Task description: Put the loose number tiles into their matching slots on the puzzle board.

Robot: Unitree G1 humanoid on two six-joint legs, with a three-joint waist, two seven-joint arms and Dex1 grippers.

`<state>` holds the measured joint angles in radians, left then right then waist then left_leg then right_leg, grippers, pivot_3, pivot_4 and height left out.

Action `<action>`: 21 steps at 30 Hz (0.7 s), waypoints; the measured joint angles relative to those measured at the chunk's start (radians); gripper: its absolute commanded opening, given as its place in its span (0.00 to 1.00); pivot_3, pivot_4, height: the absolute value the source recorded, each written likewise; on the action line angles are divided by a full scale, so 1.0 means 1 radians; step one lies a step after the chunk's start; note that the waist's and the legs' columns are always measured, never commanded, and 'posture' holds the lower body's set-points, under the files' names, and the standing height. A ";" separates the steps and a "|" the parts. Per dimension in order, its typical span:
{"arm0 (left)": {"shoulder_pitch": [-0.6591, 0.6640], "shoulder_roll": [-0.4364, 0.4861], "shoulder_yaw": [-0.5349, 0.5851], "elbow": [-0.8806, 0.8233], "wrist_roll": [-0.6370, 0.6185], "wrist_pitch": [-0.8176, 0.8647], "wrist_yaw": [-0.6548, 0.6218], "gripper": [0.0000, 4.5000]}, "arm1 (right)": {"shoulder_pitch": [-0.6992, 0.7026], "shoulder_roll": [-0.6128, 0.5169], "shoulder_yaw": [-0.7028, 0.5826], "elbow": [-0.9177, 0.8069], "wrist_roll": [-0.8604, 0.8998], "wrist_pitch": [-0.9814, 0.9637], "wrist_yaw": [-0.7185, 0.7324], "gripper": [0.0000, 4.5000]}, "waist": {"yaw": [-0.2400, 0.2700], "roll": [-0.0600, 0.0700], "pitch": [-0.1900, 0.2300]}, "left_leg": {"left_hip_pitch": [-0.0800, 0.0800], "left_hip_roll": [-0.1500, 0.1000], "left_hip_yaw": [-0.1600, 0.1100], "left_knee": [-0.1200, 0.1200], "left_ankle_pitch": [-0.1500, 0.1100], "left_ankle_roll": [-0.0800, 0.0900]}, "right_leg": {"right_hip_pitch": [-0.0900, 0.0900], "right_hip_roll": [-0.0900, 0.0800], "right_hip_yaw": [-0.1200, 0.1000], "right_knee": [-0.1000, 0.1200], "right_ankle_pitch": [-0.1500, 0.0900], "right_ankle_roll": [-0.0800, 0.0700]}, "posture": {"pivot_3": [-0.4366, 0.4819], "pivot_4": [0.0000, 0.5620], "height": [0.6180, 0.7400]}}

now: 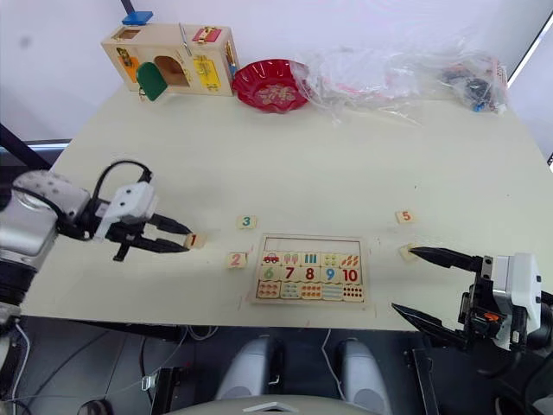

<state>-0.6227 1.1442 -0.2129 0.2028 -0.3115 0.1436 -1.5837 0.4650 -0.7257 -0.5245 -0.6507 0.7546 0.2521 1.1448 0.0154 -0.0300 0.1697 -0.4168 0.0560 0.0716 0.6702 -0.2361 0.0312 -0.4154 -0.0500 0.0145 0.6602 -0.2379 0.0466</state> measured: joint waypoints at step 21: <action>-0.610 -0.054 -0.637 -0.321 0.083 0.565 -0.001 0.28 | 0.057 0.011 -0.052 -0.079 0.001 -0.017 -0.086 1.00 | -0.001 0.000 0.000 | 0.000 -0.001 -0.002 0.002 0.000 0.000 | 0.001 0.004 0.004 0.001 -0.002 0.003 | 0.48 0.27 1.00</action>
<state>-1.2327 1.0899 -0.8502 -0.1179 -0.2284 0.7084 -1.5845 0.5223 -0.7146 -0.5769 -0.7292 0.7556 0.2354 1.0586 0.0146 -0.0302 0.1701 -0.4167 0.0547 0.0695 0.6719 -0.2359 0.0313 -0.4143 -0.0461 0.0185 0.6612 -0.2396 0.0496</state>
